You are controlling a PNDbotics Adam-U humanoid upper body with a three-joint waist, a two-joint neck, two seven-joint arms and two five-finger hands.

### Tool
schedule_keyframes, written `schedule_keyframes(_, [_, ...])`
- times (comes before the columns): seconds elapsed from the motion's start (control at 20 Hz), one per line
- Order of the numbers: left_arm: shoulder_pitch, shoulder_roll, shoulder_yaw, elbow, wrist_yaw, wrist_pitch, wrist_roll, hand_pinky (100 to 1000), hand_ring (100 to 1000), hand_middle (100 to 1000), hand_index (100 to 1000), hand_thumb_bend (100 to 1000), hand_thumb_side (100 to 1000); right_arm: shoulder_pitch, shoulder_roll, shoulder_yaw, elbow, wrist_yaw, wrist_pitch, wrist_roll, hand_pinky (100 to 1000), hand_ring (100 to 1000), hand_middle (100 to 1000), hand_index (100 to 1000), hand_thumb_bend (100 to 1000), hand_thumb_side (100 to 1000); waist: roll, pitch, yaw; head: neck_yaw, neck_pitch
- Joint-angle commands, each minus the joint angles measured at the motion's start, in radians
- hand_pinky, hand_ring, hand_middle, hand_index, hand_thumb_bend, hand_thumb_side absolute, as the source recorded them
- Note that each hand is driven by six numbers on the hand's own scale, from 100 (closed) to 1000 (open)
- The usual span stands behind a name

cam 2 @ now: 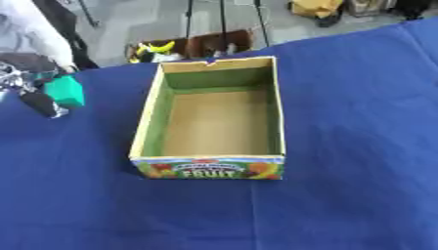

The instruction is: Pick up objects on the table and place them in the box.

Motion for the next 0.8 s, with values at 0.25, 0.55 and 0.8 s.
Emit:
schedule_keyframes(0.25, [-0.026,0.034,0.008,-0.014,0.021,0.008,-0.033,608,608,855,860,100,467,-0.004,-0.016,-0.006,-0.020,-0.005,-0.002,0.000,870,905,815,925,100,1000,-0.006,-0.031,0.001,0.000,0.002])
schedule_keyframes(0.55, [-0.030,0.031,0.011,-0.035,0.050,0.008,-0.019,571,558,748,811,100,450,-0.001,-0.015,-0.008,-0.019,-0.005,-0.001,-0.002,870,905,815,925,100,1000,-0.006,-0.034,0.000,-0.002,0.000])
schedule_keyframes(0.8, [-0.040,0.031,0.006,-0.085,0.083,0.002,0.011,545,532,721,784,100,432,0.002,-0.014,-0.009,-0.018,-0.006,-0.001,-0.002,869,905,815,925,100,1000,-0.007,-0.043,0.002,-0.015,0.007])
